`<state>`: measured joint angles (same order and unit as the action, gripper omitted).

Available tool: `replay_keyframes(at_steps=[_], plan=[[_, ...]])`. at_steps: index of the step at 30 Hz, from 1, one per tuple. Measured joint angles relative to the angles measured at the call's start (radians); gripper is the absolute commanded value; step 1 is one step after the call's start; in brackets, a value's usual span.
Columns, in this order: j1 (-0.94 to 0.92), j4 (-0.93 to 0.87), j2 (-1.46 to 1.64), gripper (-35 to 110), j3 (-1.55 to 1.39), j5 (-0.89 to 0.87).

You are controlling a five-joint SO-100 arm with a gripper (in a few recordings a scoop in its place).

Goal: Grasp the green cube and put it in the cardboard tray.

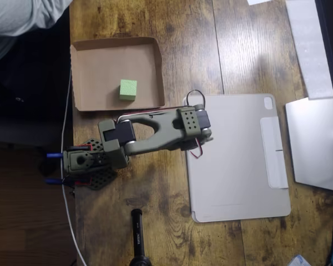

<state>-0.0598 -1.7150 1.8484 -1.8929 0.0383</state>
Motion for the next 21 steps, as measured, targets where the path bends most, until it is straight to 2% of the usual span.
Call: replay_keyframes(at_steps=[5, 11, 21], plan=[[-0.017, 0.0, -0.011, 11, 0.003, -0.014], [-0.018, -0.018, -0.066, 0, 0.012, 0.018], [-0.052, -0.018, -0.086, 0, 0.012, 0.078]])
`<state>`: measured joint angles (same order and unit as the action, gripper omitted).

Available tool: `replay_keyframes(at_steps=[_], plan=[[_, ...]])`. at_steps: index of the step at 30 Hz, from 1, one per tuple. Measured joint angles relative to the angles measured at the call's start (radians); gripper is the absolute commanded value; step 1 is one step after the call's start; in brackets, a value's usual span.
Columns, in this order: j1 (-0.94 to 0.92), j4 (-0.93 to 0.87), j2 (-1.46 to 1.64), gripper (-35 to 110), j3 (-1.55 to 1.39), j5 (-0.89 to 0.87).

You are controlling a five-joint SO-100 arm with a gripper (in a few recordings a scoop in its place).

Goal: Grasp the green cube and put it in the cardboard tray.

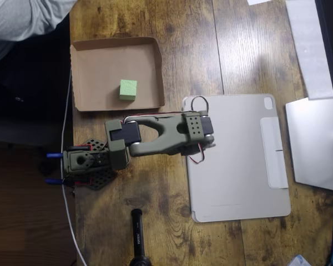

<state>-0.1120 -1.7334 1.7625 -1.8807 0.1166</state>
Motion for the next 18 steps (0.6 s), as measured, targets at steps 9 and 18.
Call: replay_keyframes(at_steps=[9, 18], plan=[[-0.038, 0.06, 0.002, 0, -0.006, -0.057], [-0.035, 0.156, 0.008, 0, -0.072, -0.11]])
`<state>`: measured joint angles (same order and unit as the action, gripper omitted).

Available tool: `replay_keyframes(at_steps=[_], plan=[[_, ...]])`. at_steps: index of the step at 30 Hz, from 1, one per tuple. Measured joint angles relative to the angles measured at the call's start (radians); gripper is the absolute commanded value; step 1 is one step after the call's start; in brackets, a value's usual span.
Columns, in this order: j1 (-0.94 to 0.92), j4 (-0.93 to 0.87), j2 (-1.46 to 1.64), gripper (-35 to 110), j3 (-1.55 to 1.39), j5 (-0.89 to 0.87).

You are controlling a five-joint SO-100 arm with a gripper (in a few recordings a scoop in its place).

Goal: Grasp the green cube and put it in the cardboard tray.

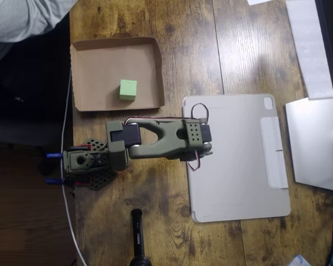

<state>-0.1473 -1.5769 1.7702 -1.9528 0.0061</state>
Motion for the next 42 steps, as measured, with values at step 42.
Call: replay_keyframes(at_steps=[42], plan=[[-0.018, -0.135, -0.037, 0, 0.084, -0.055]])
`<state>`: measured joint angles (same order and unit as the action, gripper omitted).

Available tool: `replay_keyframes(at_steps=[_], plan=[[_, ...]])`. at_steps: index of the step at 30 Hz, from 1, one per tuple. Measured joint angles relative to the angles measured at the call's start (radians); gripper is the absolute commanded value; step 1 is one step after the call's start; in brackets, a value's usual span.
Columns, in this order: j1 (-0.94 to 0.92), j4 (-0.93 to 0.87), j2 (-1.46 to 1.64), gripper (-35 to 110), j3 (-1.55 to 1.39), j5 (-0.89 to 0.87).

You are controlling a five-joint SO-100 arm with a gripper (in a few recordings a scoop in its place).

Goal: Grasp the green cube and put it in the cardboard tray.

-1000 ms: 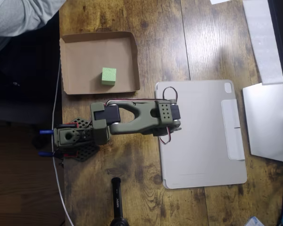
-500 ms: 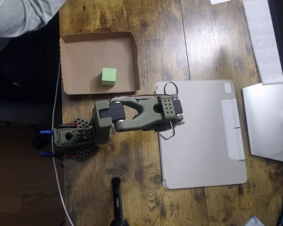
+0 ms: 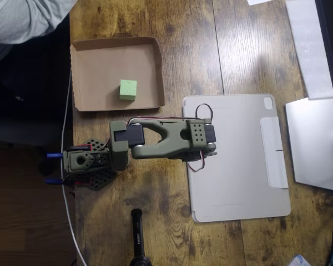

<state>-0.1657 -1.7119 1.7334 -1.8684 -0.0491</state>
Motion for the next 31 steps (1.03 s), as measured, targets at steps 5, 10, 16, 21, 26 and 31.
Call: replay_keyframes(at_steps=[5, 10, 16, 21, 26, 31], plan=[[0.0, 0.0, 0.0, 0, 0.0, -0.002], [-0.014, 0.0, 0.0, 0, 0.0, 0.008], [-0.015, 0.0, 0.0, 0, 0.0, 0.0], [-0.017, 0.0, 0.0, 0, 0.0, 0.0], [-0.015, 0.0, 0.017, 0, 0.0, -0.014], [0.0, 0.0, 0.034, 0, 0.0, -0.017]])
